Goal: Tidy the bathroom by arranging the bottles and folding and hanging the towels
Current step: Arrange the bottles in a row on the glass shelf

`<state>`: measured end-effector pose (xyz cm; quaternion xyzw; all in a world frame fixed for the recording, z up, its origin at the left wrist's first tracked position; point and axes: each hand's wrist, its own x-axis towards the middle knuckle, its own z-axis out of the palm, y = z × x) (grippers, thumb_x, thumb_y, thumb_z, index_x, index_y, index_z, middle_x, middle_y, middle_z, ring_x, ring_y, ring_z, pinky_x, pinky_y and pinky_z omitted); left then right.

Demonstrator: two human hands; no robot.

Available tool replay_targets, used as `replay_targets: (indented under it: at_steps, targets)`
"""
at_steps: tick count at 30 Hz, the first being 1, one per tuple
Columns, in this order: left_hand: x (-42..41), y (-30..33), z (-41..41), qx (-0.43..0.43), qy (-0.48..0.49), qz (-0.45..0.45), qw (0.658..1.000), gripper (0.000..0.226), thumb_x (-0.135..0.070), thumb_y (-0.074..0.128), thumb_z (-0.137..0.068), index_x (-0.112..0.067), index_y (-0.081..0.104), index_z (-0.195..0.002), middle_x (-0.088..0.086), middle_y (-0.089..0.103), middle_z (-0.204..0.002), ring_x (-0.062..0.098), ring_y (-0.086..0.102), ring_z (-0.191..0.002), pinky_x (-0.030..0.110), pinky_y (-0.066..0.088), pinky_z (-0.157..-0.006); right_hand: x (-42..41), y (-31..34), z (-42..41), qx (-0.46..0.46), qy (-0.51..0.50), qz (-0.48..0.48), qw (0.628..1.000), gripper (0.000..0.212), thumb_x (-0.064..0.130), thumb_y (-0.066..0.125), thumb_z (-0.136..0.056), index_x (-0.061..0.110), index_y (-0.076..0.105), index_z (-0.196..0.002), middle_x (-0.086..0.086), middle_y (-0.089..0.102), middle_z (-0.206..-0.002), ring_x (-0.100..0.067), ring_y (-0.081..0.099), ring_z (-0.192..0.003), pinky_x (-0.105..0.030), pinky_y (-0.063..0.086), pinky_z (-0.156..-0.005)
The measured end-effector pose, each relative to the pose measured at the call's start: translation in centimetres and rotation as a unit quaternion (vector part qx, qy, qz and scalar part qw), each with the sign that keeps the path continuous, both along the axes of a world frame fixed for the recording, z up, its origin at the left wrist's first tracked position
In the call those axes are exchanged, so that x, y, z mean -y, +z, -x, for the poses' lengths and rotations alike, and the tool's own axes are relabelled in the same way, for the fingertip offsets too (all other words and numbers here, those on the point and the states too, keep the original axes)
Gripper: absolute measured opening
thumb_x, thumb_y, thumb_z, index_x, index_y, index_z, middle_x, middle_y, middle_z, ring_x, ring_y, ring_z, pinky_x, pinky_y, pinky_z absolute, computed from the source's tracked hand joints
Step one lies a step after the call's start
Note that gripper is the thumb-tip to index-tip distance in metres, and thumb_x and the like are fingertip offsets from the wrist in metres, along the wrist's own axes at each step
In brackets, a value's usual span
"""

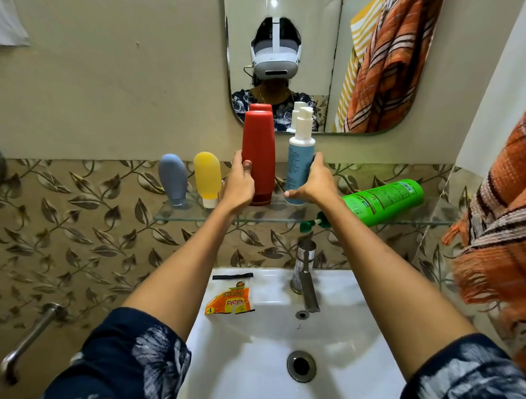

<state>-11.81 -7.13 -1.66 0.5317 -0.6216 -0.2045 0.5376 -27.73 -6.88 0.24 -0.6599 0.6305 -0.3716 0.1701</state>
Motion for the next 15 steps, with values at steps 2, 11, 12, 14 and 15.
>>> replay_targets:
  at_steps: [2,11,12,14,15]
  targets:
    - [0.1,0.0,-0.2,-0.023,-0.036,0.005,0.999,0.039,-0.025,0.021,-0.102,-0.016,0.032,-0.139,0.006,0.052,-0.127,0.021,0.053,-0.112,0.035,0.043,-0.097,0.1,0.0,0.1,0.005,0.007,-0.006,1.000,0.079,0.018,0.087,-0.062,0.007,0.033,-0.120,-0.014,0.051,-0.130,-0.032,0.049,-0.122,-0.047,0.042,-0.101]
    - [-0.5,0.4,-0.6,-0.048,-0.090,0.009,0.995,0.040,-0.020,0.020,-0.103,-0.008,0.030,-0.139,0.002,0.045,-0.121,0.009,0.045,-0.107,0.001,0.041,-0.067,0.5,0.0,-0.2,0.024,0.005,-0.016,1.000,0.076,0.013,0.086,-0.063,0.007,0.034,-0.119,-0.013,0.050,-0.130,-0.031,0.048,-0.122,-0.045,0.043,-0.101]
    - [-0.7,0.4,-0.6,-0.046,-0.089,0.010,0.995,0.039,-0.021,0.020,-0.103,-0.008,0.031,-0.138,0.003,0.047,-0.122,0.009,0.046,-0.105,0.002,0.042,-0.067,0.5,0.0,-0.2,0.029,0.004,-0.016,0.999,0.076,0.013,0.086,-0.062,0.007,0.035,-0.119,-0.012,0.050,-0.129,-0.030,0.048,-0.122,-0.043,0.043,-0.101]
    - [-0.9,0.3,-0.5,-0.050,-0.080,0.011,0.996,0.038,-0.021,0.019,-0.103,-0.008,0.032,-0.137,0.007,0.050,-0.121,0.005,0.050,-0.097,0.003,0.043,-0.066,0.4,0.1,-0.1,0.039,-0.001,-0.018,0.999,0.076,0.013,0.087,-0.062,0.006,0.037,-0.119,-0.011,0.050,-0.129,-0.028,0.048,-0.121,-0.040,0.043,-0.098]
    - [-1.0,0.2,-0.3,-0.057,-0.070,0.017,0.996,0.038,-0.020,0.019,-0.103,-0.008,0.032,-0.136,0.007,0.051,-0.119,0.002,0.051,-0.092,0.003,0.044,-0.064,0.4,0.1,0.0,0.043,-0.002,-0.023,0.999,0.077,0.014,0.087,-0.062,0.006,0.037,-0.120,-0.011,0.050,-0.130,-0.028,0.048,-0.122,-0.039,0.043,-0.098]
